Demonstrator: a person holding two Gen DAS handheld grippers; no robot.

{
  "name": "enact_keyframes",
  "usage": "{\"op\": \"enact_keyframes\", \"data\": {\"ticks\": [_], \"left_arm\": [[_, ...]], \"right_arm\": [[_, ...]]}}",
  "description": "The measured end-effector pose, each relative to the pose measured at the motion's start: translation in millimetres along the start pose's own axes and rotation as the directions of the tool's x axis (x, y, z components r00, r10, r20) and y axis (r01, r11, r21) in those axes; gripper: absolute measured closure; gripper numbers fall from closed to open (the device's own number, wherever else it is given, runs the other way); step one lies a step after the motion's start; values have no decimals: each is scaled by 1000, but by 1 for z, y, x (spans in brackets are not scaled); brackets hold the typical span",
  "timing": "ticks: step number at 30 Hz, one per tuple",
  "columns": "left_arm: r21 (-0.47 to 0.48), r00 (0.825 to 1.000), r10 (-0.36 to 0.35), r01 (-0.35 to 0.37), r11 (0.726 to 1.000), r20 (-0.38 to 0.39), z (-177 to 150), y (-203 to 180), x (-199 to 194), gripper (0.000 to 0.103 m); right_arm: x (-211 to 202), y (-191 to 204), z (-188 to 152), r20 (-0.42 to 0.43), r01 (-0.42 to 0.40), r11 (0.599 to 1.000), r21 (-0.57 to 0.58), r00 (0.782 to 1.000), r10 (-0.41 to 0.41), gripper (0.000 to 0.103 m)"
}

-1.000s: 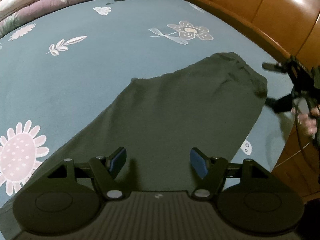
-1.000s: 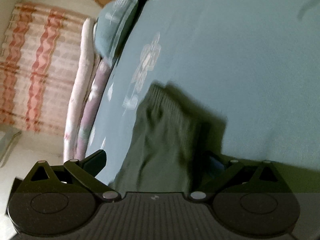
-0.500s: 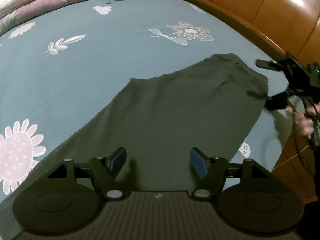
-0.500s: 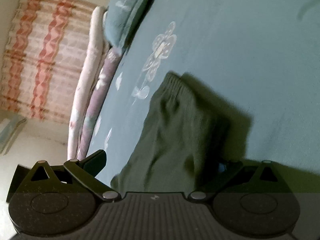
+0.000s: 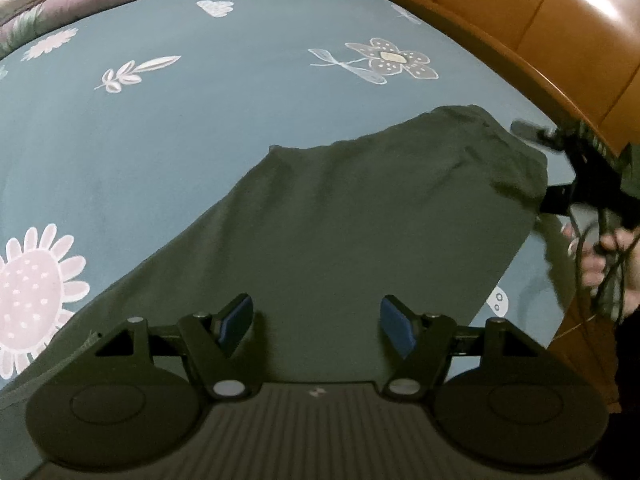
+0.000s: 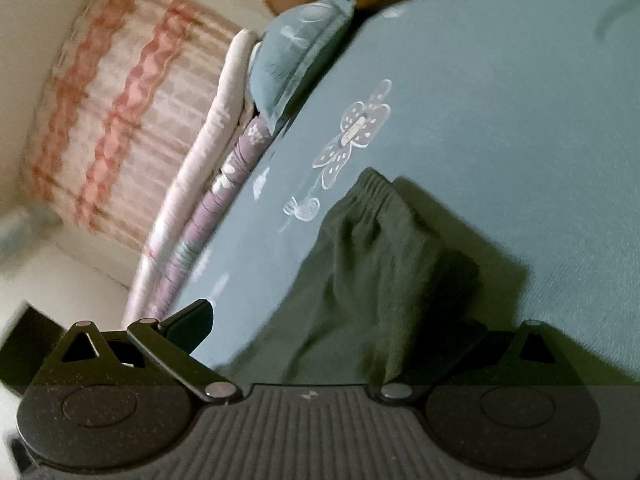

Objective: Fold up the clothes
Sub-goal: 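Lower the right tool onto the sweatpants waistband and close it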

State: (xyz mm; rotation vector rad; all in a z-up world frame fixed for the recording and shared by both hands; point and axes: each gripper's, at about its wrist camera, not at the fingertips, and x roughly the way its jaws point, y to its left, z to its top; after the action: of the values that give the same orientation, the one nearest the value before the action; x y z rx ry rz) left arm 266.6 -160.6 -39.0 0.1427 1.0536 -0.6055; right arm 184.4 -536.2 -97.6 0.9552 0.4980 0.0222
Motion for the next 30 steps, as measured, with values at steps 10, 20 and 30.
{"op": "enact_keyframes", "data": {"ticks": [10,20,30], "left_arm": [[21,1000,-22,22,1000,2,4,-6,2,32],[-29,1000,-14,14,999,6,-2,0,1,32],[-43,1000,-28,28,999,-7,-4,3,5,32]], "right_arm": [[8,-16,23,57,-50,984,173,998,40,0],[12,-13,16,27,-90,996,8,996,90,4],[0,-53,15,124,-43,974,221,992,16,74]]}}
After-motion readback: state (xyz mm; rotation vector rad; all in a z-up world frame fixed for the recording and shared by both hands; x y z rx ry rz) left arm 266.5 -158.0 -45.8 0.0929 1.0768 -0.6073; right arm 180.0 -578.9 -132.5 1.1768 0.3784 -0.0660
